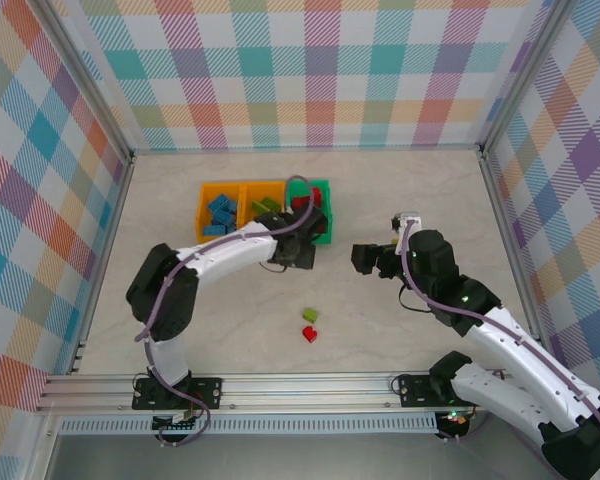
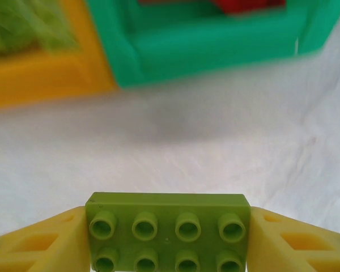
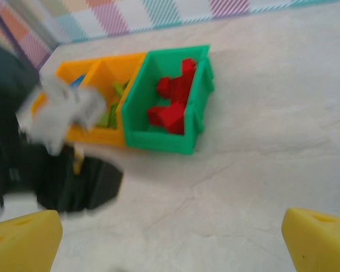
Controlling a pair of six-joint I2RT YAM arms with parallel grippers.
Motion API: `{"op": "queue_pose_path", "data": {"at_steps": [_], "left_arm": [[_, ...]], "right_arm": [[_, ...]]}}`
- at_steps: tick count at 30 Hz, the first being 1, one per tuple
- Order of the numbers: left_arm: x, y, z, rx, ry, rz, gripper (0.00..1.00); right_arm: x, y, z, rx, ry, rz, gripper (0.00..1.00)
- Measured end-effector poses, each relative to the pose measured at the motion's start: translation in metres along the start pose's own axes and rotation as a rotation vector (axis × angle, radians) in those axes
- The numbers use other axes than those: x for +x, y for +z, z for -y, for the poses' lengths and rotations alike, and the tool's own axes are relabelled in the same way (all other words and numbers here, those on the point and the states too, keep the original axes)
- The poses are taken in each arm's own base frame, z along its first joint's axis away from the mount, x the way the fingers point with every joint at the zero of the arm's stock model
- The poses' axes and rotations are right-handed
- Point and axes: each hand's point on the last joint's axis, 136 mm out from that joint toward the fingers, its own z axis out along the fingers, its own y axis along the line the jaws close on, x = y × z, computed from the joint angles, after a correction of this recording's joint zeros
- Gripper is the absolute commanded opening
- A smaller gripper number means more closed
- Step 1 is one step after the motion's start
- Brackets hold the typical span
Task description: Sort the legos into containers by color
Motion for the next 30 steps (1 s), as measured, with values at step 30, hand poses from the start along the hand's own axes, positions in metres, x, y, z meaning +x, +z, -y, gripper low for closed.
{"op": "queue_pose_path", "data": {"at_steps": [30], "left_arm": [[-0.136,-0.044,-0.086,0.078,-0.214,0.253,0.86]], "right_arm": [[0.088,0.029,-0.037,-0.181,-0.078,-0.461,0.96]]}}
